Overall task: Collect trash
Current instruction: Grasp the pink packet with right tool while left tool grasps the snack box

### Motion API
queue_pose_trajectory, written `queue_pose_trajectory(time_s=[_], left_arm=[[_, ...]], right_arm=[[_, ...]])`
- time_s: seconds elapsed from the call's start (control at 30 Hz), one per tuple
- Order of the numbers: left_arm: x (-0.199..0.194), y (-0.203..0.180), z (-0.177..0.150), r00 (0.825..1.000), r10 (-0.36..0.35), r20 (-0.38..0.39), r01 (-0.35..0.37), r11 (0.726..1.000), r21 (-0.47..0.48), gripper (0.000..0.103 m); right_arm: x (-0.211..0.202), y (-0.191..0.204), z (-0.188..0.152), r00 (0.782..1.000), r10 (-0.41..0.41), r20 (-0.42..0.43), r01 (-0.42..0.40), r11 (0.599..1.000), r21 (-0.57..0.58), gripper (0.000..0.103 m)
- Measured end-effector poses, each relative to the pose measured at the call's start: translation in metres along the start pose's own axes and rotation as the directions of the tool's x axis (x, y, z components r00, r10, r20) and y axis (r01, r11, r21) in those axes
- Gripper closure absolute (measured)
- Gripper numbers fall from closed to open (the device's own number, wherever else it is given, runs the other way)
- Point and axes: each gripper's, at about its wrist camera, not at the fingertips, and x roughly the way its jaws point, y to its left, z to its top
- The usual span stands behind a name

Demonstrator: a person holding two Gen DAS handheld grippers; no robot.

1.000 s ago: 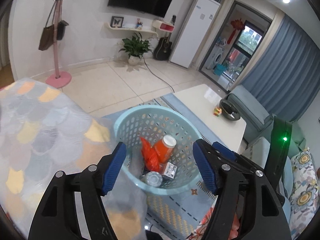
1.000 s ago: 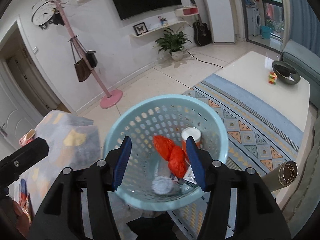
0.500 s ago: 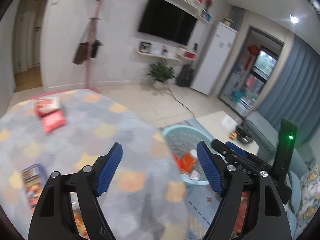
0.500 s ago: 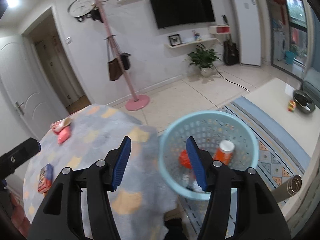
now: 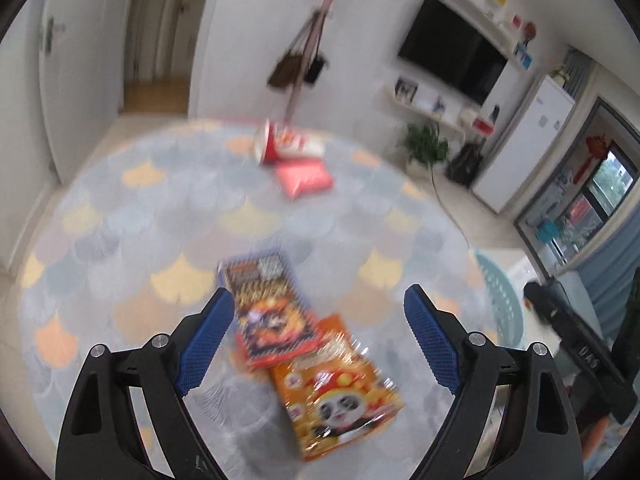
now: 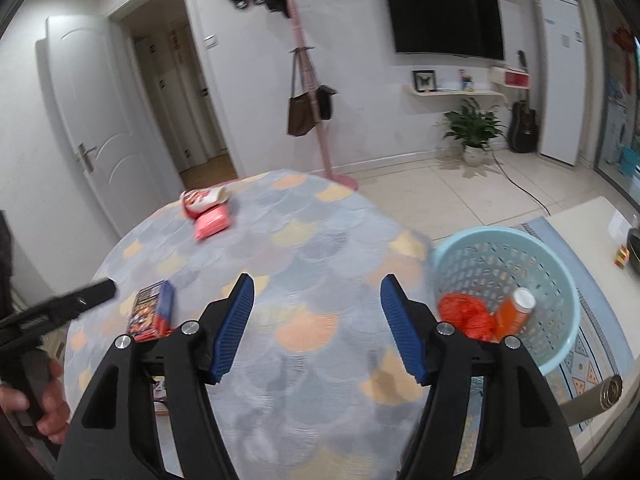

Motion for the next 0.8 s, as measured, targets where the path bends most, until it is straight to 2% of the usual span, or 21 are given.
queue_pose_trajectory(time_s=[0.13,0.3,0.47,0.57,0.6,0.67,0.8], left_arm=[[0.025,0.017,-0.003,0.997,0.010,-0.081,-0.013,0.999,-0.037,0.018],[0.045,0.021,-0.004,0.994,0.037,-0.104,-0.043,0.997,-0.062,0.018],[0.061,0.016,-0.003,0.986,0.102,-0.130,-0.108,0.993,-0.046,0.019],[0.068,0.016,-0.003,0.981,0.127,-0.147,-0.133,0.991,-0.028,0.029],[0.069,0.015,-0.004,0.980,0.134,-0.149,-0.139,0.990,-0.018,0.036],[0.068,0.015,-0.004,0.981,0.135,-0.142,-0.135,0.991,0.004,0.036],[0.060,0.022,0.000,0.988,0.110,-0.109,-0.112,0.994,-0.015,0.038]], right_arm=[[0.009,0.018,0.001,0.999,0.028,-0.020,-0.029,0.999,-0.025,0.041],[0.021,0.041,0.004,0.999,0.032,-0.040,-0.035,0.996,-0.085,0.041],[0.036,0.059,0.020,0.996,0.068,-0.059,-0.076,0.988,-0.133,0.041],[0.048,0.066,0.032,0.993,0.085,-0.076,-0.096,0.985,-0.147,0.040],[0.054,0.068,0.037,0.992,0.093,-0.086,-0.105,0.984,-0.144,0.040],[0.065,0.073,0.043,0.989,0.108,-0.102,-0.122,0.982,-0.147,0.040],[0.092,0.088,0.051,0.982,0.133,-0.137,-0.155,0.975,-0.162,0.037]])
